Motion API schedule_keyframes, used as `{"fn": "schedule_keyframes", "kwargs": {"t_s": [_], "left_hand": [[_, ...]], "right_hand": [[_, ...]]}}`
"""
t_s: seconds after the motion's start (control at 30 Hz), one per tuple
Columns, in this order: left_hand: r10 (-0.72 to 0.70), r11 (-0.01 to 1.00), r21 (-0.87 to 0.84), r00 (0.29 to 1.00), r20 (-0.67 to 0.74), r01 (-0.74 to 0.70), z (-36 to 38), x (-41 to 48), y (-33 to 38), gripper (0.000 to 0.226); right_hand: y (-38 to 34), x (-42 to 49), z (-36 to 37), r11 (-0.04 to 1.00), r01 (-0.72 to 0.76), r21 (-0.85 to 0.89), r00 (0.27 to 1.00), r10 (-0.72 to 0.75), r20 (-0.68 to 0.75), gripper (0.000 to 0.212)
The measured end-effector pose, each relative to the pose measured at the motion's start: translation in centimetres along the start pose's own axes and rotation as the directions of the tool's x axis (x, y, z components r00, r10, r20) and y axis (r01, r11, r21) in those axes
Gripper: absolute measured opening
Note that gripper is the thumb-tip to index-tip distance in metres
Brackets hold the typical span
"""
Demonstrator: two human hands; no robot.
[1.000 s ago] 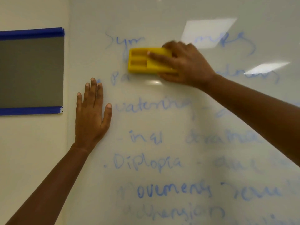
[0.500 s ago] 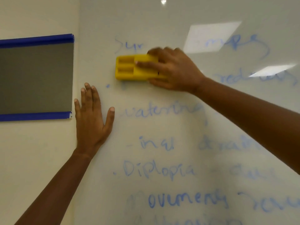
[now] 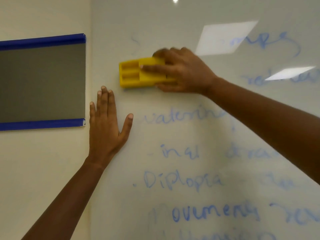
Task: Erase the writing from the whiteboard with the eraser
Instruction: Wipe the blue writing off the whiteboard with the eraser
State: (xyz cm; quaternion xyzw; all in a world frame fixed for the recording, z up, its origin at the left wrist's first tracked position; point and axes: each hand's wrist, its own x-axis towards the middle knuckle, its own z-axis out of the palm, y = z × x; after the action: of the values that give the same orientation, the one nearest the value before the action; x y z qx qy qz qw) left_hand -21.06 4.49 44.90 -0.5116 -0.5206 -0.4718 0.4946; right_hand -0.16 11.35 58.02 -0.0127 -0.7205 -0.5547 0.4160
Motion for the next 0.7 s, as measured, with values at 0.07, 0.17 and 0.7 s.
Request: {"fn": "schedule_keyframes", "kwargs": {"t_s": [0.07, 0.17, 0.7], "left_hand": [[0.003, 1.0, -0.025, 1.0, -0.015, -0.004, -0.1, 0.0, -0.1, 0.076], [0.002, 0.998, -0.06, 0.999, -0.037, -0.004, 0.0, 0.0, -0.2, 0.072], [-0.05, 0.981, -0.191, 0.994, -0.094, 0.031, 0.4, -0.6, -0.3, 0.072]], "right_hand": [[2.2, 1.7, 0.0, 0.979, -0.2, -0.038, 0.979, 0.199, -0.034, 0.051], [3.7, 4.2, 0.6, 0.857, -0.513, -0.042, 0.856, 0.507, -0.095, 0.051], [-1.0, 1.8, 0.6, 0.916, -0.4, 0.004, 0.916, 0.4, -0.018, 0.051]]}}
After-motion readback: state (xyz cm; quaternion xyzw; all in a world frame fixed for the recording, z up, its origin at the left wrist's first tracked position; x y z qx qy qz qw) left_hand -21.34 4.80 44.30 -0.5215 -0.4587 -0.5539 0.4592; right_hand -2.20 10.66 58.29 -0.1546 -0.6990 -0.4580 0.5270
